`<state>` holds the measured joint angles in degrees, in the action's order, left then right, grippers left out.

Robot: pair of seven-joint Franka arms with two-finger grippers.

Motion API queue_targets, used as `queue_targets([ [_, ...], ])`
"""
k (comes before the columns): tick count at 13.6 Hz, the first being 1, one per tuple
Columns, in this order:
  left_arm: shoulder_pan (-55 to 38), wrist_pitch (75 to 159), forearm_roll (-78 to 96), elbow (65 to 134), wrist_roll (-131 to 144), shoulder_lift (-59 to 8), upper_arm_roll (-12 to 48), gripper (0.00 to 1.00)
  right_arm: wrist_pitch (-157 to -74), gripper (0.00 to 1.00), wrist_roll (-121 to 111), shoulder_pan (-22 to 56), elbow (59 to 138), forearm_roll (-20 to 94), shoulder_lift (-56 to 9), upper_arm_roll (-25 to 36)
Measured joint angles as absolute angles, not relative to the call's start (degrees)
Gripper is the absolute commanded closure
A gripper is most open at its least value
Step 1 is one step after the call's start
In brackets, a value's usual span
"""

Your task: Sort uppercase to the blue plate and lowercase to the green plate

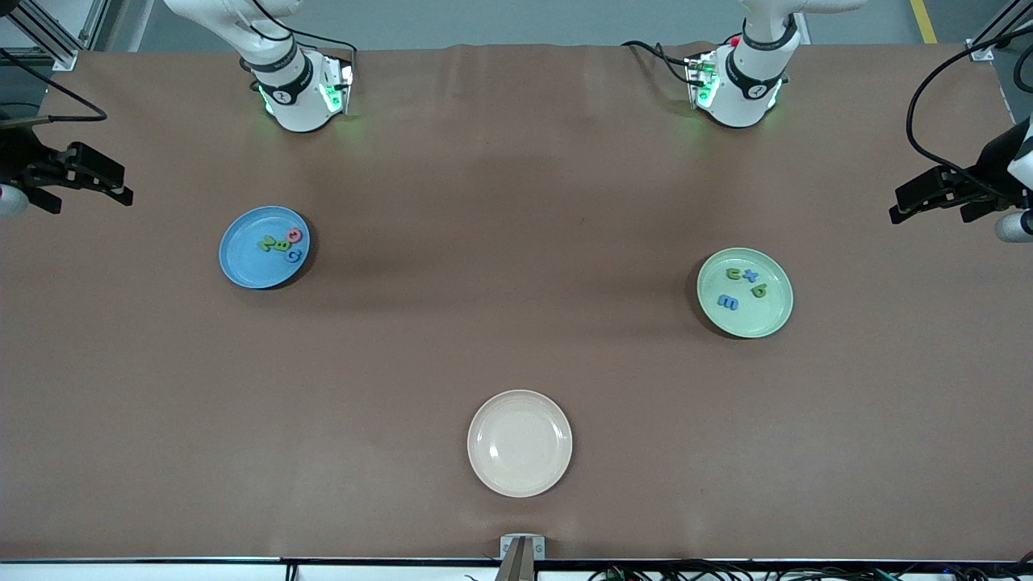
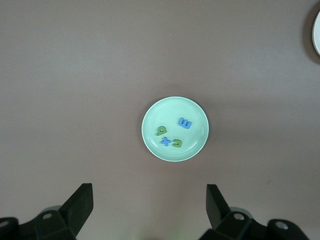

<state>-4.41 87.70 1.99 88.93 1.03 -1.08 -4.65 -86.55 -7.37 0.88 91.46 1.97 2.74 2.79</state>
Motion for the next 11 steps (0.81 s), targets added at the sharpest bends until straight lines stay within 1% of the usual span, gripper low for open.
queue_targets([
  [6,-4.0,87.7,2.0,88.9,1.0,-1.1,-4.6,0.01,-86.3,0.00,-5.7,0.9,91.5,2.2,2.8,2.8],
  [9,-1.0,87.7,2.1,88.9,1.0,-1.1,-1.8,0.01,-86.3,0.00,-5.1,0.9,91.5,2.2,2.8,2.8],
  [11,-0.3,87.7,2.1,88.9,1.0,-1.1,-0.9,0.01,-86.3,0.00,-5.1,0.9,91.5,2.2,2.8,2.8],
])
